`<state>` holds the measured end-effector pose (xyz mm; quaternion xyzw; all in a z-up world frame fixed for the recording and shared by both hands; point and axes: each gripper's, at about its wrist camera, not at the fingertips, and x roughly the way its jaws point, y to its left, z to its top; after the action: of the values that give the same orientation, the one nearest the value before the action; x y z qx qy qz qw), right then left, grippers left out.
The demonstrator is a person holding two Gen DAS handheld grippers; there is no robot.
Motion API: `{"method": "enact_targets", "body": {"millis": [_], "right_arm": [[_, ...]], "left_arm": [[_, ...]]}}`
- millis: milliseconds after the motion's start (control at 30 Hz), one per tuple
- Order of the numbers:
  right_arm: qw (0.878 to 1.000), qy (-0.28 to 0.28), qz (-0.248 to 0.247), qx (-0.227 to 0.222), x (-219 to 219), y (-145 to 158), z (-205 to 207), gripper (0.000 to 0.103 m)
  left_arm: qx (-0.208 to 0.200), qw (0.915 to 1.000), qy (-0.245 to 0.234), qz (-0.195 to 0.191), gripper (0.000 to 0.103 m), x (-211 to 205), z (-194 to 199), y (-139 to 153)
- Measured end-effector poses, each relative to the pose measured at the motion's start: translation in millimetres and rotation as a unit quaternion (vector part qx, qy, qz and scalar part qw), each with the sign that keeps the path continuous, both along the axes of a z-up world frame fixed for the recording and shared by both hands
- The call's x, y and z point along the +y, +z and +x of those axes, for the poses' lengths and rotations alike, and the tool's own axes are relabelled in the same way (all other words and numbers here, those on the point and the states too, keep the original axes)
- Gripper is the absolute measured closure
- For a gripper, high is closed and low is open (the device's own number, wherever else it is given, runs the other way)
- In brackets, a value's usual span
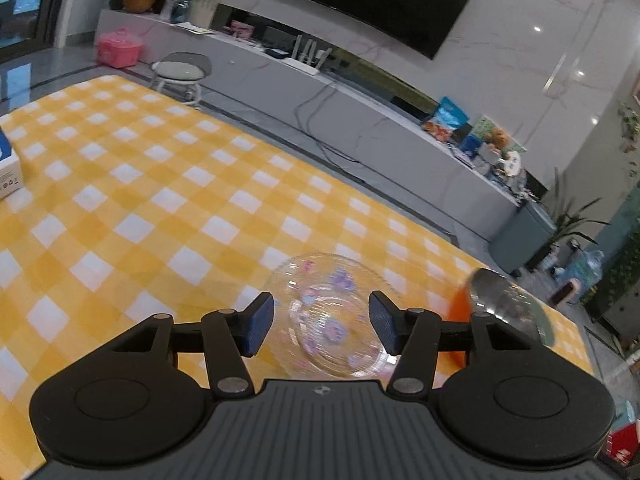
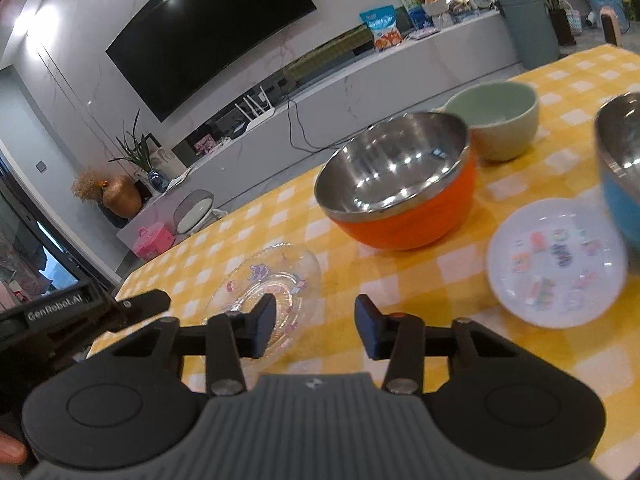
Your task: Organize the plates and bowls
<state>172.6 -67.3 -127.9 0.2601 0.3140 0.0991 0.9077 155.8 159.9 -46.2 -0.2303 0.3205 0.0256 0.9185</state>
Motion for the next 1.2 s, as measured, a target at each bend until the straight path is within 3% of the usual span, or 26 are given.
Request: {"method": "enact_targets", "body": {"millis": [167,333,567,700,900,1100,1167,1200], "right_arm": [[1.000,0.027,0.008,0.012,8.1,-10.8,21.7,0.067],[0.996,0.031,0.070,0.055,2.1,-31.4,40.0,0.071],[0.992,0.034,0.096,0.070,5.5,-43.9,47.0,0.093],[0.992,0.036,0.097,0.067,8.6,-43.9,44.6,0.096],[0.992,0.018,0.090,0.090,4.8,-37.2,36.6,0.098],[0.992,-0.001,0.062,0.106,1.0,-27.1,16.7,0.098],[0.994,0.002,0.056,0.098,2.5,-27.5,16.2,0.095],[0.994,0.004,0.056,0.093,3.1,-28.2,15.9,0.093]], "left_arm": [[0.017,0.9994,0.015,-0.027,0.044,6.5,6.2,-22.2],[0.032,0.9988,0.032,-0.021,0.051,7.4,12.3,-35.5],[0.040,0.9991,0.013,-0.008,0.072,0.0,13.4,-44.3],[0.053,0.9984,0.020,-0.006,0.088,2.3,13.1,-44.2],[0.086,0.9953,0.008,-0.042,0.092,5.0,-4.2,-40.5],[0.091,0.9955,-0.009,-0.023,0.092,-4.9,-14.7,-37.3],[0.091,0.9954,-0.007,-0.027,0.090,-4.6,-12.5,-38.2],[0.090,0.9954,-0.004,-0.032,0.082,-3.2,-12.0,-39.3]]}}
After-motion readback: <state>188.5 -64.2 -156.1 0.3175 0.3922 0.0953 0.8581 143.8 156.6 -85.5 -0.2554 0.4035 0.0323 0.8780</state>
